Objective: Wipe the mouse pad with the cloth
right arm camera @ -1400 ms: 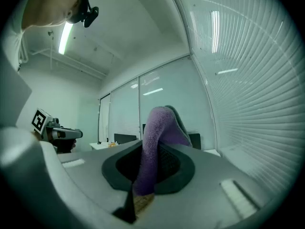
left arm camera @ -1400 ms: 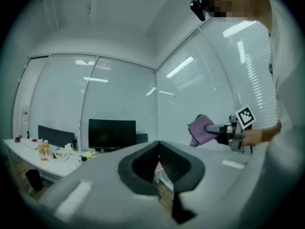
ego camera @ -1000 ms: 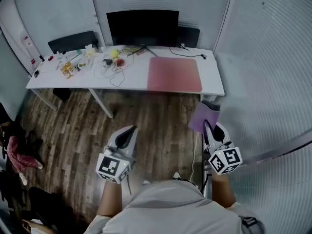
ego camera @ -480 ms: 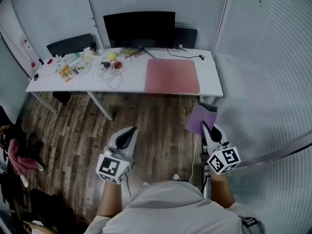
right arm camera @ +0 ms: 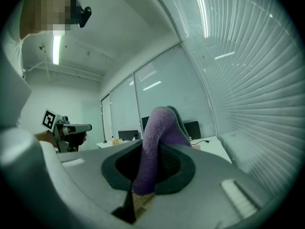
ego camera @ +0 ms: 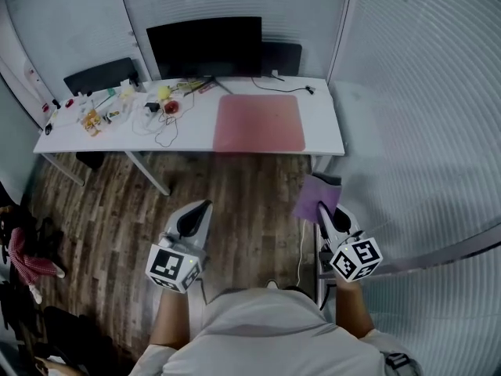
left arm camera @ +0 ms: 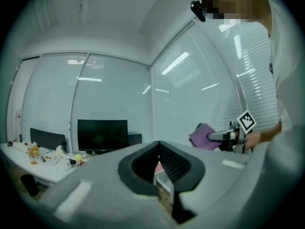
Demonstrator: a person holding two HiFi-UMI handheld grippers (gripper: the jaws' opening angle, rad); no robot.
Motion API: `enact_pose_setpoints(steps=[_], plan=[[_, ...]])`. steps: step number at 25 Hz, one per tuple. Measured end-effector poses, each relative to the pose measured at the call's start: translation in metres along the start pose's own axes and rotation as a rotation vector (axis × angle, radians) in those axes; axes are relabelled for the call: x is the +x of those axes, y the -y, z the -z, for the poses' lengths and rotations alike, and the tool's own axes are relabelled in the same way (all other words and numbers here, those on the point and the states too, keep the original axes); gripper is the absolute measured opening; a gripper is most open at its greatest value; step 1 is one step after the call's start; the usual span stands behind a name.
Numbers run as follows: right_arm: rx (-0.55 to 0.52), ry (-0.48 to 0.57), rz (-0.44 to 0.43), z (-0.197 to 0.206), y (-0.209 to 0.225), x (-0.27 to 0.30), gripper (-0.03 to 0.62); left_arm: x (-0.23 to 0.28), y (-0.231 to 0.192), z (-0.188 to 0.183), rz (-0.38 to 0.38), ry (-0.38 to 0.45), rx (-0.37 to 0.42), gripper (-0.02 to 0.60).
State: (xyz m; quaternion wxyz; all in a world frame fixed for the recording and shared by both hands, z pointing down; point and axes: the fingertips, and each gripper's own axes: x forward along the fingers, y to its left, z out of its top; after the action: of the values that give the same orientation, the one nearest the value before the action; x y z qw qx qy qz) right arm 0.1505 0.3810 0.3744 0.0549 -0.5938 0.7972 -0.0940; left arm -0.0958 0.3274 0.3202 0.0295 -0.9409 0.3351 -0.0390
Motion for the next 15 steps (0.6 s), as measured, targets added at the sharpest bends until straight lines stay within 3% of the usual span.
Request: enact_pose_setpoints(steps=[7, 15], plan=[[0.064, -0.053, -0.002, 0.027, 0.051, -0.009, 0.049, 0.043, 0.033, 0.020, 0.025, -0.025, -0.079, 0.002], [0.089, -0.097, 0.008, 0.045, 0.076, 0.026, 0.049, 0.079, 0.013, 0.040, 0.033, -0.037, -0.106, 0.002]])
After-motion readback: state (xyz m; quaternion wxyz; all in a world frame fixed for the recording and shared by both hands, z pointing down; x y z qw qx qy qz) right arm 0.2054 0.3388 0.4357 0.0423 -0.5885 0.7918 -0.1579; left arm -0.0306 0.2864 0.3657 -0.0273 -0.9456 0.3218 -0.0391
